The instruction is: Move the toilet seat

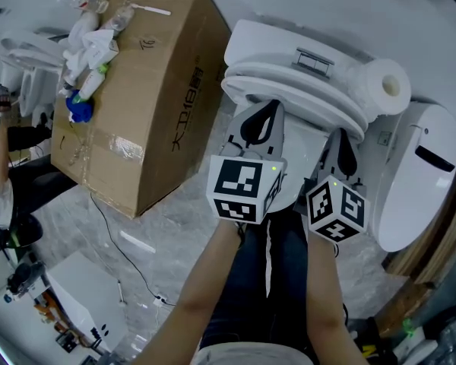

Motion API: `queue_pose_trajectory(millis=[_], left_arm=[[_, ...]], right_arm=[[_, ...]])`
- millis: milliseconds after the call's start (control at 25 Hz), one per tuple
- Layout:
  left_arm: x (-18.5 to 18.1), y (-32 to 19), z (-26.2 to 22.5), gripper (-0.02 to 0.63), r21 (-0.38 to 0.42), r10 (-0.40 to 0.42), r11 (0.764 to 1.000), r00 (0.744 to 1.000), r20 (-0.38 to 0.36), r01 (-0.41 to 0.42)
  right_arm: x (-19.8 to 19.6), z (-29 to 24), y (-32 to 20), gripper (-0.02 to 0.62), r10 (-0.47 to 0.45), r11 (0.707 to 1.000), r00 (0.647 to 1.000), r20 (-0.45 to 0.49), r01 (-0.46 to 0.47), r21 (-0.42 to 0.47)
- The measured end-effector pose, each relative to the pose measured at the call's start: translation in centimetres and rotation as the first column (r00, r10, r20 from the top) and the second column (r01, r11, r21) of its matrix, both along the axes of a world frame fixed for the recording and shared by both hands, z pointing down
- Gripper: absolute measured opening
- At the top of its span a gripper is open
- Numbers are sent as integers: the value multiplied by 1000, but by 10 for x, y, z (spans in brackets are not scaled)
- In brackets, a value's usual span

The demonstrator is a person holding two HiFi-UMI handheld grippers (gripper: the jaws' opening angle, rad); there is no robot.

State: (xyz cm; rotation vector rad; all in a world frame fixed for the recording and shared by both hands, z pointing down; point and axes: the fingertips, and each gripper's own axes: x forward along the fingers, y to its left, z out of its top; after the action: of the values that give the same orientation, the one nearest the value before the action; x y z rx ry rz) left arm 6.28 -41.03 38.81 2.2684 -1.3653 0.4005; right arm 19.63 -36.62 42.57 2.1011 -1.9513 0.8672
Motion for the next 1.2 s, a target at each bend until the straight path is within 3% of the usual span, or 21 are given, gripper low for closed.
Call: queue_pose_trajectory(millis=[200,1200], left_arm=[[-13,24,8,15,-25,-11,1000,1000,6,11],[-51,129,-28,15,24,45,999,999,21,-46]], right_arm=[[-12,-4,15,17,-13,1000,1000,2,13,4],[-84,-66,110,15,-91,994,995,-37,94,57]])
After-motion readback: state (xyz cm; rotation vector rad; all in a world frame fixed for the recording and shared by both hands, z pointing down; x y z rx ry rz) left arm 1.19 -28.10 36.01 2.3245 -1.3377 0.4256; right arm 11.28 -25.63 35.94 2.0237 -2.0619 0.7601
